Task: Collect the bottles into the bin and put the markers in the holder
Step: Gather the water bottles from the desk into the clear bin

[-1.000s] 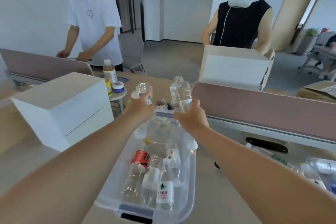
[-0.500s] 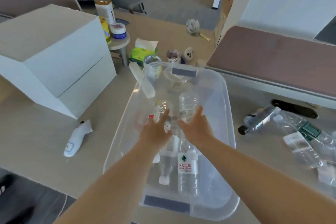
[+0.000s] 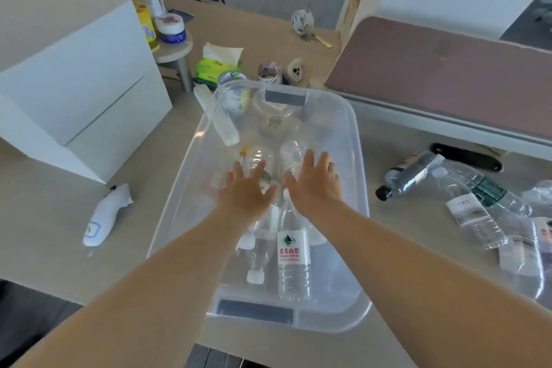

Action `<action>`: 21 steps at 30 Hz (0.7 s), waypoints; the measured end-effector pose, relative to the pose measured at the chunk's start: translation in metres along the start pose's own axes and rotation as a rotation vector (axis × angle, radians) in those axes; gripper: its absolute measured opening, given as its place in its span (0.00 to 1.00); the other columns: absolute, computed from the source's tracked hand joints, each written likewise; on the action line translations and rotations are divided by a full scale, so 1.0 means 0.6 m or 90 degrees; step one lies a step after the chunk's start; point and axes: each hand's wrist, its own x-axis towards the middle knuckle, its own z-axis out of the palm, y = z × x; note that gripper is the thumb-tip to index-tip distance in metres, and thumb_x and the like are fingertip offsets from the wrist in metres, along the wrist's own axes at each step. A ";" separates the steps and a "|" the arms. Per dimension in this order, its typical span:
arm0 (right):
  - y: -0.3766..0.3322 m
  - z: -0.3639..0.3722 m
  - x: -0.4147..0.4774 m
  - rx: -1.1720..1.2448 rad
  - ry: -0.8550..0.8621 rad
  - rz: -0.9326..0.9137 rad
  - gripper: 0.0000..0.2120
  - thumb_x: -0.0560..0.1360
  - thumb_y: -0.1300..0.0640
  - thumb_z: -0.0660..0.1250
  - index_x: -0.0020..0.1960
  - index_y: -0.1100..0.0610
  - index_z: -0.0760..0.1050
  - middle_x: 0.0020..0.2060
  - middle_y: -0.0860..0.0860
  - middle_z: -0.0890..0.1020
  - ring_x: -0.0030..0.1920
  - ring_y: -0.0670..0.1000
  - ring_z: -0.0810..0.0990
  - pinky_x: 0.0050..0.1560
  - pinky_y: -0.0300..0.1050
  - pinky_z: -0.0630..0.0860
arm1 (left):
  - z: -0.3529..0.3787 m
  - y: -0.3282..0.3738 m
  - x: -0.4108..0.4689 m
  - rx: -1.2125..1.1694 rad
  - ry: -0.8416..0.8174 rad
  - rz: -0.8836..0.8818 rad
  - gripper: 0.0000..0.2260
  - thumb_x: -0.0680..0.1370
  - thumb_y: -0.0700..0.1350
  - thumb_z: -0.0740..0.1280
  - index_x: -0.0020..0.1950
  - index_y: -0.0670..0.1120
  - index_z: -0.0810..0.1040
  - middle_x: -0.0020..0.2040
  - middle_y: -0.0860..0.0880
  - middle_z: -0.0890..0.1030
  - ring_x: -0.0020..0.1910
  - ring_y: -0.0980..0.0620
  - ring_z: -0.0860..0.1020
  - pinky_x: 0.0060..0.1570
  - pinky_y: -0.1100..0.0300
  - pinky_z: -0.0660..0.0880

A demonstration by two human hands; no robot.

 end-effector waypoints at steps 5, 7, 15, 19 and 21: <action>0.025 -0.154 -0.001 0.005 0.141 -0.114 0.16 0.80 0.52 0.54 0.63 0.59 0.70 0.63 0.57 0.70 0.60 0.57 0.71 0.61 0.50 0.67 | -0.115 0.109 0.012 -0.024 0.107 0.051 0.26 0.82 0.54 0.54 0.79 0.56 0.51 0.79 0.43 0.53 0.75 0.41 0.60 0.66 0.44 0.66; 0.054 -0.235 0.006 0.024 0.209 -0.085 0.15 0.80 0.54 0.54 0.60 0.60 0.71 0.61 0.58 0.71 0.58 0.58 0.72 0.59 0.51 0.68 | -0.170 0.161 0.019 -0.042 0.158 0.097 0.25 0.81 0.52 0.55 0.78 0.54 0.54 0.77 0.43 0.57 0.73 0.40 0.64 0.64 0.44 0.68; 0.319 -0.419 -0.034 0.056 0.302 0.068 0.16 0.80 0.57 0.53 0.64 0.64 0.69 0.62 0.61 0.71 0.60 0.61 0.72 0.57 0.54 0.73 | -0.166 0.435 -0.041 -0.020 0.158 0.262 0.26 0.81 0.52 0.55 0.79 0.53 0.54 0.77 0.43 0.59 0.72 0.40 0.65 0.67 0.47 0.65; 0.474 -0.397 -0.085 0.070 0.274 0.226 0.15 0.80 0.58 0.54 0.62 0.65 0.69 0.60 0.61 0.71 0.58 0.62 0.74 0.55 0.54 0.74 | -0.070 0.496 -0.065 0.062 0.072 0.285 0.27 0.81 0.53 0.56 0.79 0.55 0.52 0.79 0.44 0.53 0.75 0.41 0.61 0.68 0.47 0.65; 0.527 -0.370 -0.101 0.075 0.242 0.250 0.15 0.79 0.59 0.55 0.63 0.64 0.69 0.61 0.61 0.71 0.58 0.63 0.75 0.54 0.54 0.73 | -0.032 0.518 -0.063 0.089 0.041 0.254 0.27 0.80 0.53 0.56 0.79 0.56 0.51 0.79 0.44 0.52 0.74 0.40 0.62 0.66 0.47 0.66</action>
